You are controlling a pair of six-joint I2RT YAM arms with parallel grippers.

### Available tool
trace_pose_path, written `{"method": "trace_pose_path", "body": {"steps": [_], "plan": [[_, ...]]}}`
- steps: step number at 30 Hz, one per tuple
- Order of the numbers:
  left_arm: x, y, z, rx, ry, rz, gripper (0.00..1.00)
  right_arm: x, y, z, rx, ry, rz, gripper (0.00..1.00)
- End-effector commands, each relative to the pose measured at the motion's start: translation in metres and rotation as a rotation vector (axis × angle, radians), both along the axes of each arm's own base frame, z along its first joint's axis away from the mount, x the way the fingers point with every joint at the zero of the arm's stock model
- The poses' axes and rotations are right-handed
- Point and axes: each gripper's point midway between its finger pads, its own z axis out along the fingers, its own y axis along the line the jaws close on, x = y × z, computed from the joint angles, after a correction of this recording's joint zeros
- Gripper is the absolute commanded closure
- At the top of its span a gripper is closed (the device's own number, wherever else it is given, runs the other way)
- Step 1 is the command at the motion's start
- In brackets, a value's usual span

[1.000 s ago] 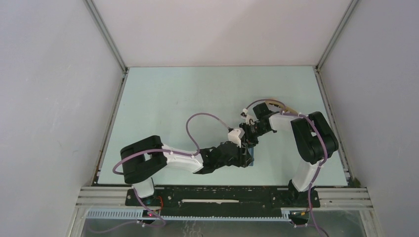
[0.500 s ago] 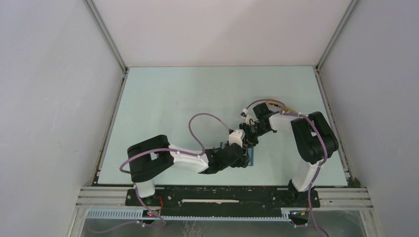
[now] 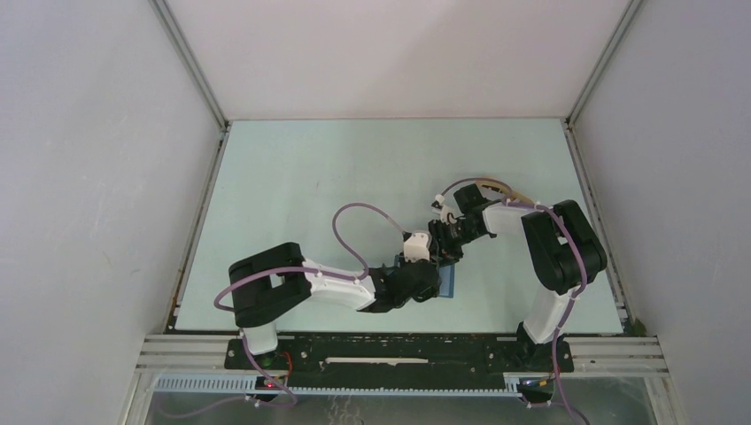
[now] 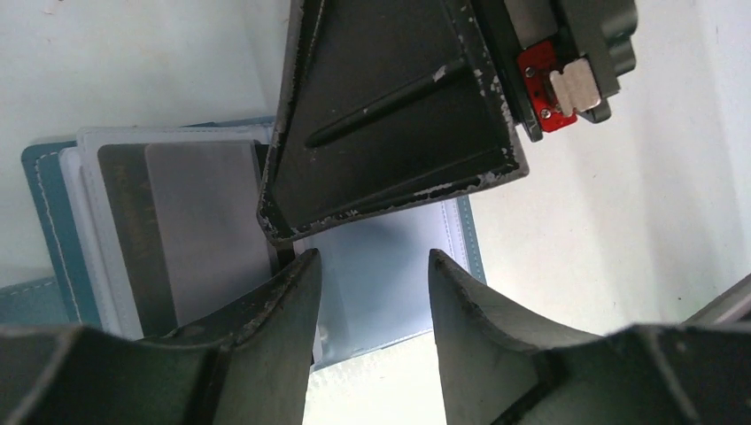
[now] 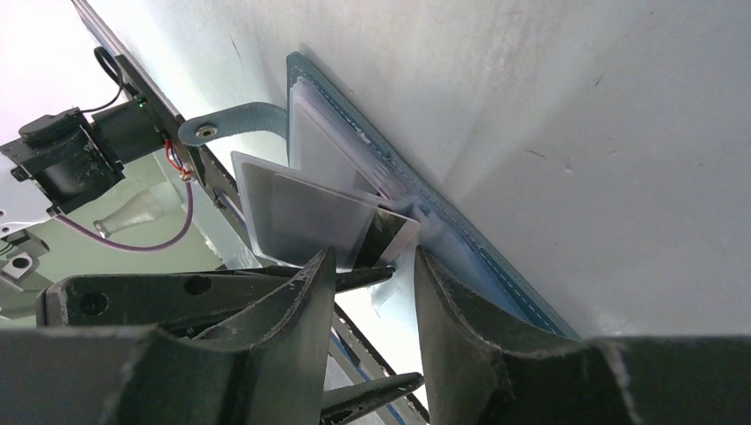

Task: Put the credit cards into the card holder
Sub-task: Insert the credit card into the card holder.

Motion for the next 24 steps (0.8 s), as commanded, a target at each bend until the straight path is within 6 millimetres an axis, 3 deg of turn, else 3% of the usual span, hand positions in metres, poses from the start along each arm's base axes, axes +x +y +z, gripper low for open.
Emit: {"method": "trace_pose_path", "body": {"steps": [1, 16, 19, 24], "plan": [[0.011, 0.004, 0.015, 0.012, -0.045, 0.068, 0.47, 0.010, -0.002, 0.003, -0.002, -0.034, 0.001, 0.52], [0.011, 0.014, 0.048, -0.042, -0.111, 0.044, 0.46, 0.020, -0.007, 0.026, 0.046, -0.111, -0.011, 0.54], [0.012, 0.021, 0.054, -0.038, -0.147, 0.025, 0.45, 0.023, -0.009, 0.029, 0.043, -0.129, -0.013, 0.58], [0.018, 0.044, 0.063, 0.016, -0.238, 0.001, 0.48, 0.025, -0.013, 0.031, 0.021, -0.169, -0.003, 0.73]]}}
